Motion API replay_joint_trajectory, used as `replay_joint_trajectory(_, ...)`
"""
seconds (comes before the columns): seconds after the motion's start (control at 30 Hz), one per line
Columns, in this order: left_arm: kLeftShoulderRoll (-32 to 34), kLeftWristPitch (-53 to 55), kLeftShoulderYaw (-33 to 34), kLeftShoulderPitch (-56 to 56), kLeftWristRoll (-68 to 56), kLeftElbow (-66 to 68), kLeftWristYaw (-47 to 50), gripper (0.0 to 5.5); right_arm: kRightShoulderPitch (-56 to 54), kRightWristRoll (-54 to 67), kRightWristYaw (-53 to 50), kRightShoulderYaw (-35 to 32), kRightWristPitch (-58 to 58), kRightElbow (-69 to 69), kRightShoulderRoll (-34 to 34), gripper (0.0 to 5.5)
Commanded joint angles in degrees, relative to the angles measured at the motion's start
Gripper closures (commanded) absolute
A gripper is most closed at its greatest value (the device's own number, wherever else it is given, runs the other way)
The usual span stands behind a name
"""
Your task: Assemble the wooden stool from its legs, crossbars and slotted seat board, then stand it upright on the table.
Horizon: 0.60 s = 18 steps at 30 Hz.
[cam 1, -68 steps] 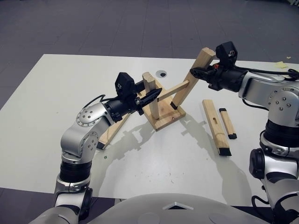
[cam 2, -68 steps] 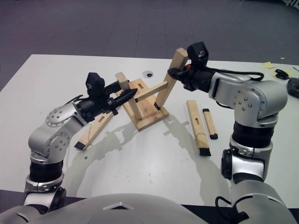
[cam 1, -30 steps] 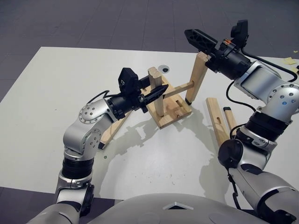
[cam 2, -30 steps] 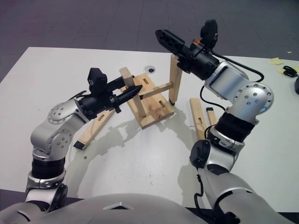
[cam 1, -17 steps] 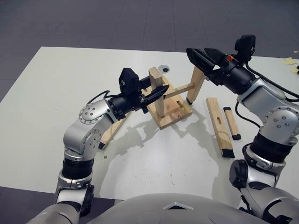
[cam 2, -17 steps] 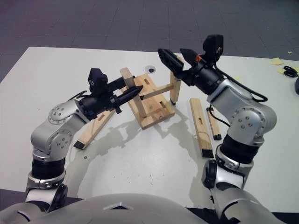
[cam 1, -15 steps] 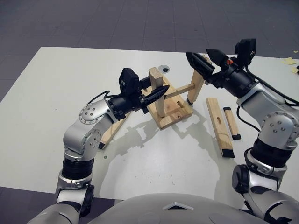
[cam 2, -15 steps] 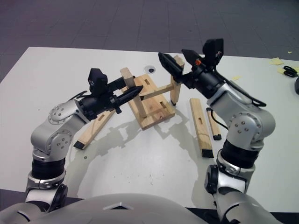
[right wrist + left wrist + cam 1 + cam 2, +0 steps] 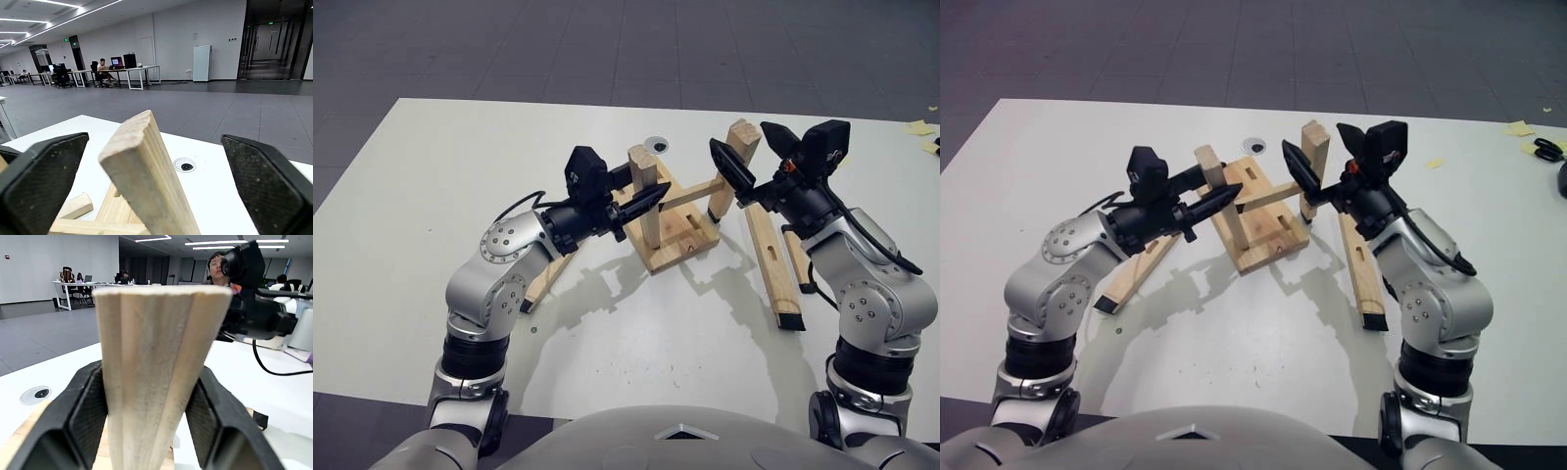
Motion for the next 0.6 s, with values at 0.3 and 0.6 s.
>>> replay_joint_trajectory(0.3,4.9,-4.9,-8.2,5.2,9.1,1.8,-1.0,3.43,0.1,0.6,-1.2,-0.2,0.6,0.0,-0.6,2.60)
replay_joint_trajectory(0.6,6.5,-7.8,-10.1,8.6,10.8,2.4,-1.1,3.44,-0.5,-0.1,-1.2,-0.1,0.1,0.8,-1.2,3.97)
